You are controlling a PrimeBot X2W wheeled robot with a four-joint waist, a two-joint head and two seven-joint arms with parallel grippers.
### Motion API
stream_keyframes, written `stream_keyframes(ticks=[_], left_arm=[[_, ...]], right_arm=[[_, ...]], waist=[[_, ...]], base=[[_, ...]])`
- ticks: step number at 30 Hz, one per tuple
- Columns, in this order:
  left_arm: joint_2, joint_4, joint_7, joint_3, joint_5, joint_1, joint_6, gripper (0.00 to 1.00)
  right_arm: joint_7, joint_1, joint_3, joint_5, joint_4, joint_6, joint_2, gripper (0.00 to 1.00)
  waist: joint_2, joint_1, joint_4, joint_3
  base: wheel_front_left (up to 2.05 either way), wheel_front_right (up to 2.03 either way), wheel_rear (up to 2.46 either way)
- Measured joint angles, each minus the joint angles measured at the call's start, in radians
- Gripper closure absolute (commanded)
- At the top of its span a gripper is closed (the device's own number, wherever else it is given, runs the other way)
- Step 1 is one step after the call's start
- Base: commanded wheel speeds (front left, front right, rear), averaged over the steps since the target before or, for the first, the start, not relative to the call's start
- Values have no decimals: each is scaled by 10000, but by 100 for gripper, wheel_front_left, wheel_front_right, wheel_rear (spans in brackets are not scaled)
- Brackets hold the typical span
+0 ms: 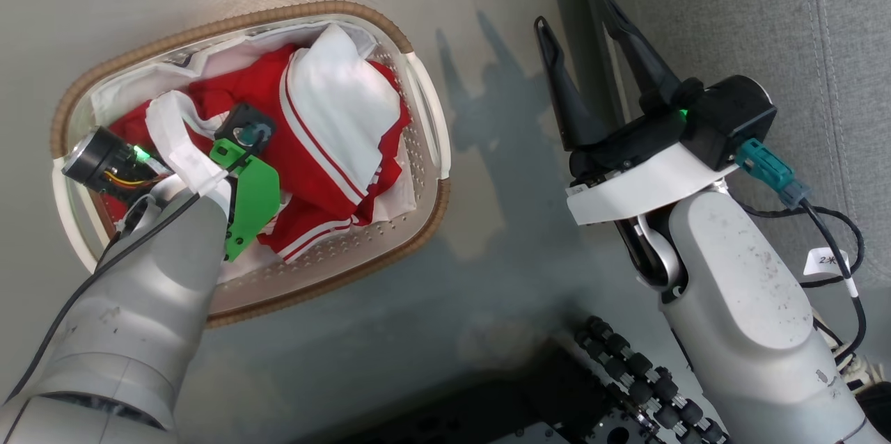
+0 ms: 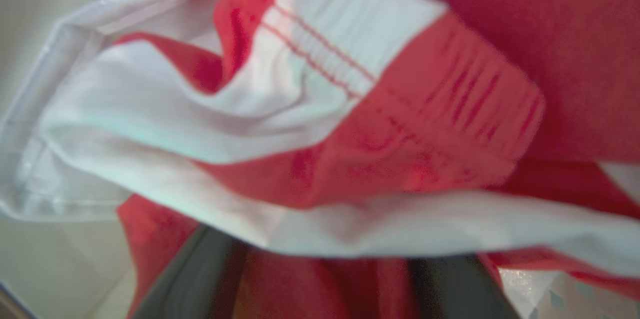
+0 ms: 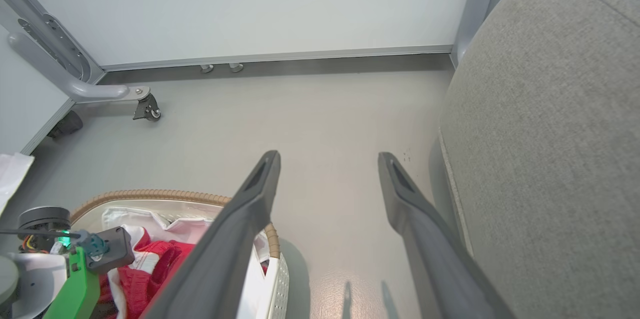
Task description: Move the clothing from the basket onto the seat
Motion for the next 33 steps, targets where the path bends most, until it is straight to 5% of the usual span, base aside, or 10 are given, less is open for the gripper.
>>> stream_keyframes(ticks=[4, 5, 6, 17, 33], left_arm=[[48, 12, 203, -10, -67, -111, -19, 3], [46, 13, 209, -15, -81, -141, -33, 59], [44, 12, 209, -15, -102, -152, -35, 100], [-330, -15, -788, 63, -677, 279, -44, 100], [-869, -313, -3396, 341, -1864, 1876, 6, 100]], right_arm=[[0, -1, 23, 52, -104, 0, 17, 0], [0, -2, -15, 56, -132, 0, 21, 0], [0, -3, -36, 56, -136, 0, 23, 0], [0, 91, -217, -52, 173, 0, 6, 0], [0, 1178, -431, -205, 780, 0, -512, 0]], waist=[[0, 0, -114, 179], [0, 0, -123, 226], [0, 0, -122, 260], [0, 0, 155, -288], [0, -1, 1043, -2550]], base=[[0, 0, 0], [0, 0, 0], [0, 0, 0], [0, 0, 0], [0, 0, 0]])
